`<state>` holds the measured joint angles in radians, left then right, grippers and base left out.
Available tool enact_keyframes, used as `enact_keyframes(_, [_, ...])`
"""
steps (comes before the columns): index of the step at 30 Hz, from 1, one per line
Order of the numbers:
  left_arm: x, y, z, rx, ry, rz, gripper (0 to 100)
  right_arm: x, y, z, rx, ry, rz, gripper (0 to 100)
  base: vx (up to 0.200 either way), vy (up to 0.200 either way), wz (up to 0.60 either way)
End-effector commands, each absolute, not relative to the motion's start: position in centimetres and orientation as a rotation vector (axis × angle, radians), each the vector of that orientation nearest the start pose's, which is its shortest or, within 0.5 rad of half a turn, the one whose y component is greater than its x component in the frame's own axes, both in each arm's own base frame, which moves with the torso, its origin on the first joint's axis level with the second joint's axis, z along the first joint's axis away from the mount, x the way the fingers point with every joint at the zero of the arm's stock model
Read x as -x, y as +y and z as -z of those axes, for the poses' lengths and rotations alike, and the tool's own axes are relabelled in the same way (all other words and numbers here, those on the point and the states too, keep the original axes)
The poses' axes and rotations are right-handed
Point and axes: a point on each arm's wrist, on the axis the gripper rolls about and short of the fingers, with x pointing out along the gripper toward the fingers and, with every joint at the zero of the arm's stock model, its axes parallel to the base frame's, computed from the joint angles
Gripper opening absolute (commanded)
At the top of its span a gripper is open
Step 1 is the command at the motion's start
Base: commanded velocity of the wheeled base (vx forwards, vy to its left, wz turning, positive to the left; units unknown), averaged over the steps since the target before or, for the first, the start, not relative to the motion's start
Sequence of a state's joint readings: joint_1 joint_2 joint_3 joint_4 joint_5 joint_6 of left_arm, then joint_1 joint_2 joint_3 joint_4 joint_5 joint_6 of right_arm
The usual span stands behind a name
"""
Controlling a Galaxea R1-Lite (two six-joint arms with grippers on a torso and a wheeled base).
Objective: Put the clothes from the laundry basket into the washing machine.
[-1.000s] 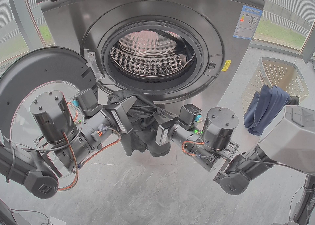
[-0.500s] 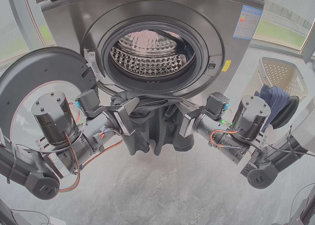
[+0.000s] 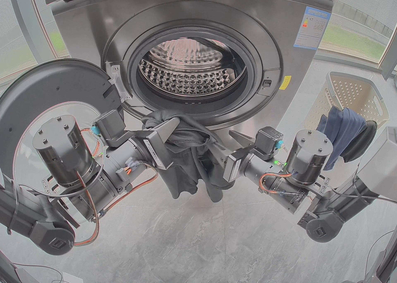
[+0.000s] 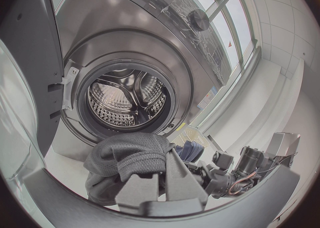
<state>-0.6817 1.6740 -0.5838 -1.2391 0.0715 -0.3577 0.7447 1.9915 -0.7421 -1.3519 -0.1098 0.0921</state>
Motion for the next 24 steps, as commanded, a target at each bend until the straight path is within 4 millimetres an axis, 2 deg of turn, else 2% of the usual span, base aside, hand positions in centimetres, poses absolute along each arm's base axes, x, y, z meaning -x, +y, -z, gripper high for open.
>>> enact_keyframes(1, [-21.8, -17.5, -19.4, 0.405, -0.035, 0.63, 0, -27.0, 24.6, -11.9, -0.112, -0.022, -0.64, 100, 0.0, 0.0, 0.0])
enact_keyframes(5, [-21.8, -17.5, -19.4, 0.404, -0.033, 0.625, 0, -26.8, 25.2, -11.4, -0.109, -0.014, -0.655, 100, 0.0, 0.0, 0.0])
enact_keyframes(11, [-21.9, -17.5, -19.2, 0.403, -0.029, 0.621, 0, -26.5, 26.3, -12.2, -0.125, -0.045, -0.685, 100, 0.0, 0.0, 0.0])
enact_keyframes(15, [-21.9, -17.5, -19.2, 0.403, -0.029, 0.621, 0, -27.2, 26.9, -12.3, -0.134, -0.065, -0.686, 100, 0.0, 0.0, 0.0])
enact_keyframes(20, [-21.9, -17.4, -19.2, 0.402, -0.029, 0.618, 0, -29.1, 27.4, -11.6, -0.143, -0.077, -0.661, 100, 0.0, 0.0, 0.0])
enact_keyframes(21, [-21.8, -17.4, -19.2, 0.402, -0.027, 0.618, 0, -29.1, 27.4, -11.7, -0.148, -0.081, -0.661, 0, 0.0, 0.0, 0.0])
enact_keyframes(24, [-21.9, -17.3, -18.9, 0.398, -0.019, 0.613, 0, -29.0, 27.1, -12.4, -0.167, -0.107, -0.659, 0, 0.0, 0.0, 0.0])
